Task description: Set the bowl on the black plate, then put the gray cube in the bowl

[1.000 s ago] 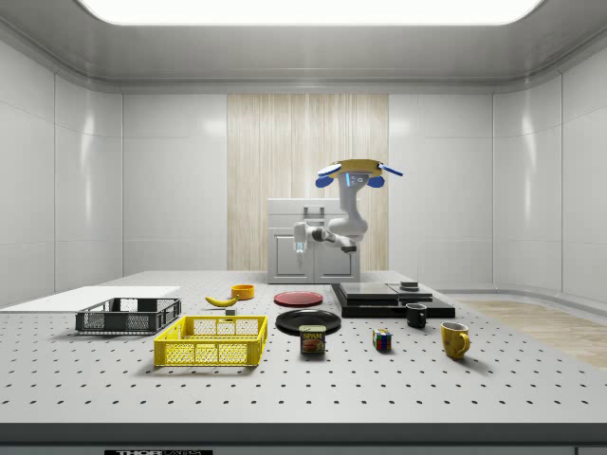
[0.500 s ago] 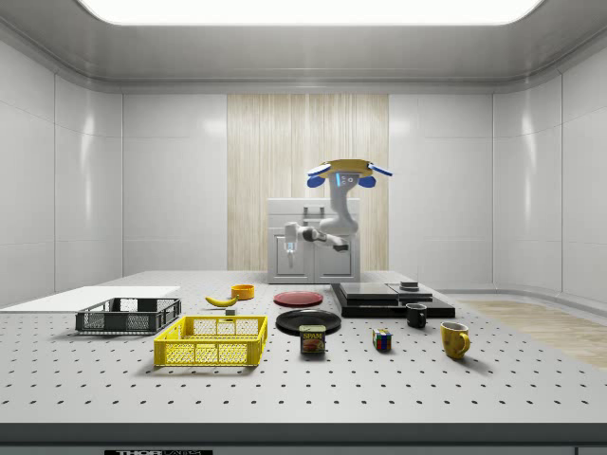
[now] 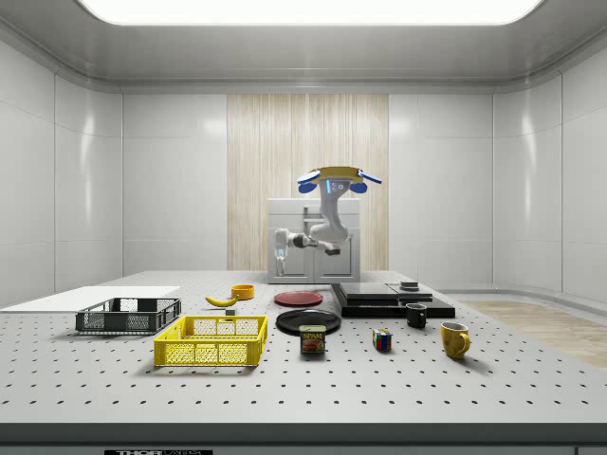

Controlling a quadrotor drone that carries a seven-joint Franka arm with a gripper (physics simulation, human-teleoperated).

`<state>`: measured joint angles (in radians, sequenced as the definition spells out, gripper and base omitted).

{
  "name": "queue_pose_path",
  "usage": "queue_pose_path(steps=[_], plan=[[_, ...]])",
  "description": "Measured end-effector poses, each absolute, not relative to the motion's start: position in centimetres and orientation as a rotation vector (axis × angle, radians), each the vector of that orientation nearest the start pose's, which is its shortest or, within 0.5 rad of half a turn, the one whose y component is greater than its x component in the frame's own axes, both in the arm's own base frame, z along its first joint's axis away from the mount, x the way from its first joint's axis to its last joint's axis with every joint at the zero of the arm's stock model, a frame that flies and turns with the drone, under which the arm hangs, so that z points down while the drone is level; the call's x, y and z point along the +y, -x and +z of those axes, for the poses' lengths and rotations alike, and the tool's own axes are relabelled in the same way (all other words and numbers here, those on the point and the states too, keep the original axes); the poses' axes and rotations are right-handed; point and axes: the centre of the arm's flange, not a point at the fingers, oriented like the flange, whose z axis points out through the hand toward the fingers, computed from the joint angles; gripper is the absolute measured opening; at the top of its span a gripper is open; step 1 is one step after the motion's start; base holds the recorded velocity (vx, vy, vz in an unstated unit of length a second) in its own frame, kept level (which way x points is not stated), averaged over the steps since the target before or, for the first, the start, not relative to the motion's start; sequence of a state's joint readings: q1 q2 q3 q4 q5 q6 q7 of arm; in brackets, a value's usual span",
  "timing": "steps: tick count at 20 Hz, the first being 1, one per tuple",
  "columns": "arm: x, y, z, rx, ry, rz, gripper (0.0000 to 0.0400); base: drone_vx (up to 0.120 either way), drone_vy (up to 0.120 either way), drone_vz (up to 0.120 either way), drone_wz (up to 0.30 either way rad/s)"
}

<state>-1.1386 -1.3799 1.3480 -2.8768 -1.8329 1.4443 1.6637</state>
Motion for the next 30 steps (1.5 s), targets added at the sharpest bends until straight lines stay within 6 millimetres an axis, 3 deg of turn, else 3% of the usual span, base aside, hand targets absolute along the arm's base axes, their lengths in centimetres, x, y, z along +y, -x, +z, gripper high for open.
queue_pose_path(steps=[30], plan=[[0.00, -30.68, 49.07, -0.002, -0.001, 0.785, 0.0400, 0.120, 0.000, -0.001, 0.000]])
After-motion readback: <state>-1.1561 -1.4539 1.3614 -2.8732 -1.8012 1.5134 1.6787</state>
